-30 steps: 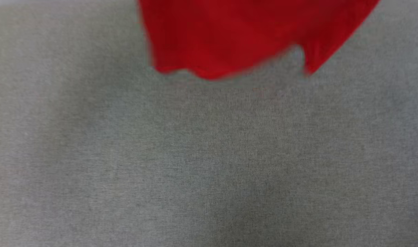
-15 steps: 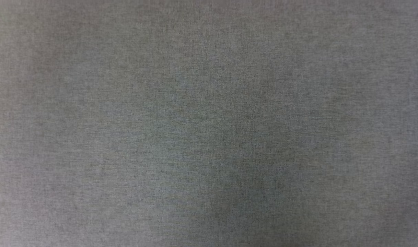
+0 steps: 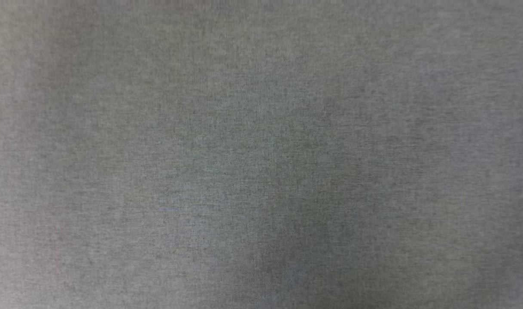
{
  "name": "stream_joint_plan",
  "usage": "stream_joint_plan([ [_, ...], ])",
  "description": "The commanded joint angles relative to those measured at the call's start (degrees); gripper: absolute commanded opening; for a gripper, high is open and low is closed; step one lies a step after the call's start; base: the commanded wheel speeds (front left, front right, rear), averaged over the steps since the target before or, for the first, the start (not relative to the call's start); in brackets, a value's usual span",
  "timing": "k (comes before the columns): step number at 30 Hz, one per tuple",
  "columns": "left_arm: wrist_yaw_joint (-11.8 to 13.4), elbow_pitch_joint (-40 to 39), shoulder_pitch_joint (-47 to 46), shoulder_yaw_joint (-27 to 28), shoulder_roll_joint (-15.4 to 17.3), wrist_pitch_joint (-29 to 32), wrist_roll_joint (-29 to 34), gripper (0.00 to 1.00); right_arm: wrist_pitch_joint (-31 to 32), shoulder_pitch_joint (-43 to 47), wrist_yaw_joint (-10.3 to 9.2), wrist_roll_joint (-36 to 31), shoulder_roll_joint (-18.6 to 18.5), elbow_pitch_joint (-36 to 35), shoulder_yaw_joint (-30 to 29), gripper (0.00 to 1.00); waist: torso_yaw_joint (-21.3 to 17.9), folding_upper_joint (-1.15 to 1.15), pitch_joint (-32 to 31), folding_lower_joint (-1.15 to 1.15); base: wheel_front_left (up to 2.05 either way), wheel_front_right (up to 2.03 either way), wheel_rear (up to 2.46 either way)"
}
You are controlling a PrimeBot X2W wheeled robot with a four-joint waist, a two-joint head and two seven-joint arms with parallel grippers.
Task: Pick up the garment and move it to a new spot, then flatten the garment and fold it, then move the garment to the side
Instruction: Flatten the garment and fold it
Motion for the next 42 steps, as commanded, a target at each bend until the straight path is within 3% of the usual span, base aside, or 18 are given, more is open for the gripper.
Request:
stream_joint_plan([
  [1,-0.1,0.4,3.9,-0.2,-0.4,-1.4,-0.9,0.0,-1.7,3.7,-0.07,1.4,0.8,0.3,1.0,0.0,-0.6,0.0,-1.7,-0.01,0.0,0.0,0.0],
  [8,1.4,-1.8,21.1,-1.2,-0.7,-5.5,-4.4,0.0,-6.3,17.7,-0.06,6.7,1.5,-2.1,6.1,0.0,-1.7,0.0,-7.1,-0.01,0.0,0.0,0.0],
  [13,4.3,-6.0,35.0,-1.5,-0.7,-6.8,-7.1,0.0,-7.9,29.3,-0.06,10.2,0.1,-5.8,10.0,0.0,-1.8,0.0,-11.5,-0.01,0.0,0.0,0.0],
  [25,11.1,-20.5,63.6,-1.0,6.0,-7.5,-13.8,0.0,-10.2,53.3,-0.06,17.9,-7.9,-14.1,15.0,0.0,-1.4,0.0,-21.9,-0.01,0.0,0.0,0.0],
  [42,19.9,-35.3,88.9,-3.5,16.1,-5.9,-21.3,0.0,-3.7,80.4,-0.07,21.0,-19.6,-24.2,8.3,0.0,-0.7,0.0,-31.9,-0.01,0.0,0.0,0.0],
])
